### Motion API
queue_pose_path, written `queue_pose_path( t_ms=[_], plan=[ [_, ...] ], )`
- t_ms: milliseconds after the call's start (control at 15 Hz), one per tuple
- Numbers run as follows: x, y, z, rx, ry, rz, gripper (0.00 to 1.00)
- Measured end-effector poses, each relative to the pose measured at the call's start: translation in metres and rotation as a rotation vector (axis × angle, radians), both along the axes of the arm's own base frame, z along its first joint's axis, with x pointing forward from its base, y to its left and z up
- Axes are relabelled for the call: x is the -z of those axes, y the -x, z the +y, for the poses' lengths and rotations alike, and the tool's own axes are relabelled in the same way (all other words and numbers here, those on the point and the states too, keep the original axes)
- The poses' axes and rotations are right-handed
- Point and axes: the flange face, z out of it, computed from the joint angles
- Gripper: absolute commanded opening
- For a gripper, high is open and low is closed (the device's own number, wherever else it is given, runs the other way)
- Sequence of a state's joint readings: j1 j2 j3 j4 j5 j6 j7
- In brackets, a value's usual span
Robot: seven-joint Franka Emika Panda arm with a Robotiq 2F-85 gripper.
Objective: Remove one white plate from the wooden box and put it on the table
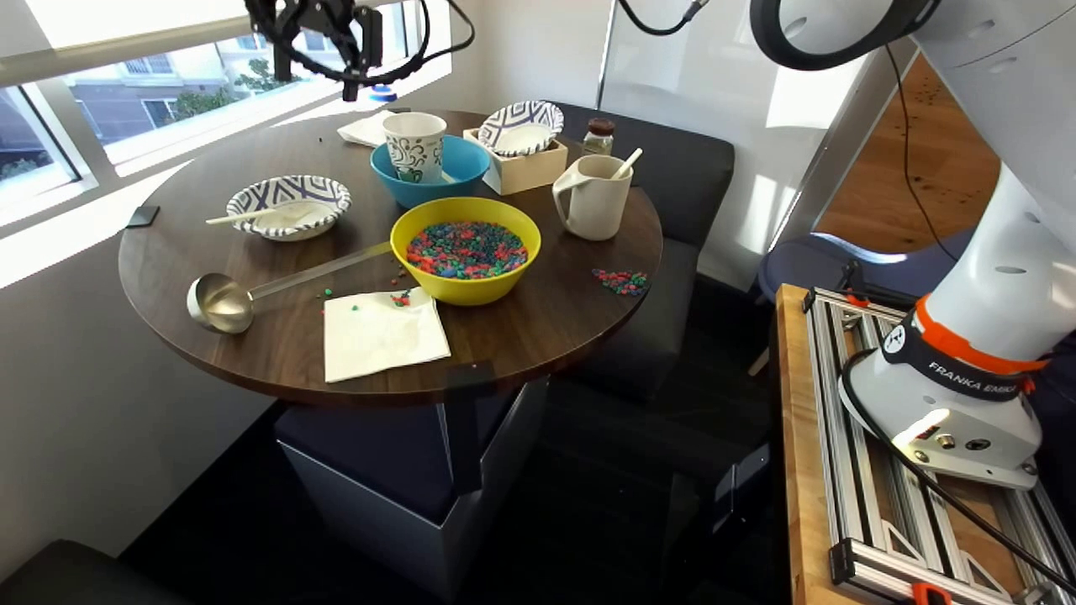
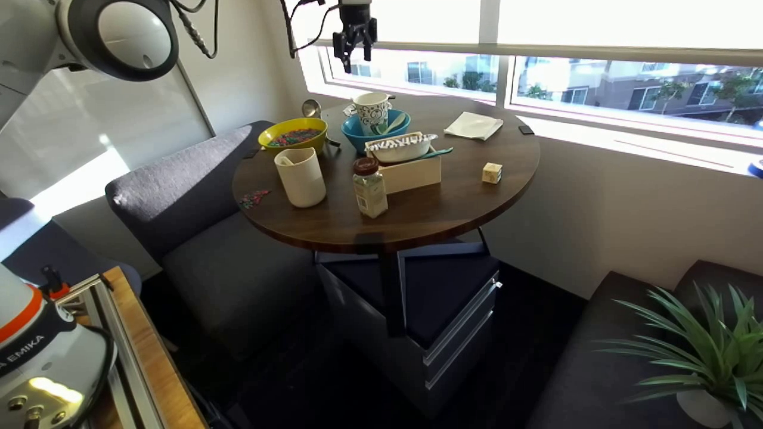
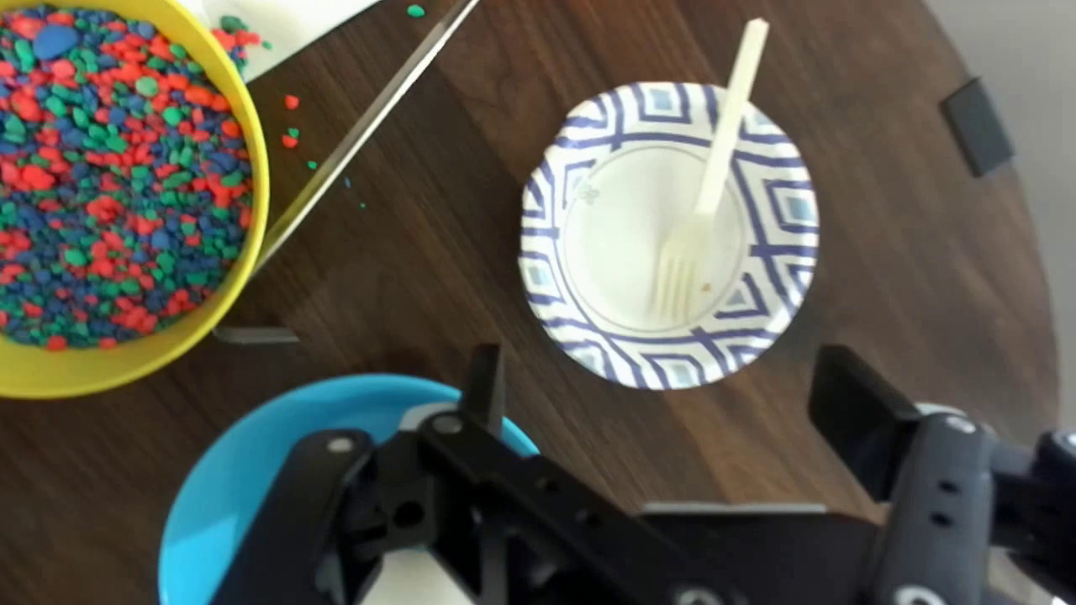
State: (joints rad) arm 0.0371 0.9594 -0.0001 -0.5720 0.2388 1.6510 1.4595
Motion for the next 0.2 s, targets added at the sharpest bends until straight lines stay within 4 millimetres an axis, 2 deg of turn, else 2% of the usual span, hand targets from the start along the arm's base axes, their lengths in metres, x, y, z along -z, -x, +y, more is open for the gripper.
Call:
queue_pose_path(
  t_ms=[200],
  plan=[
    [-0.038,0.003,-0.065,-0.093,-0.081,-0.11,1.0]
  ],
)
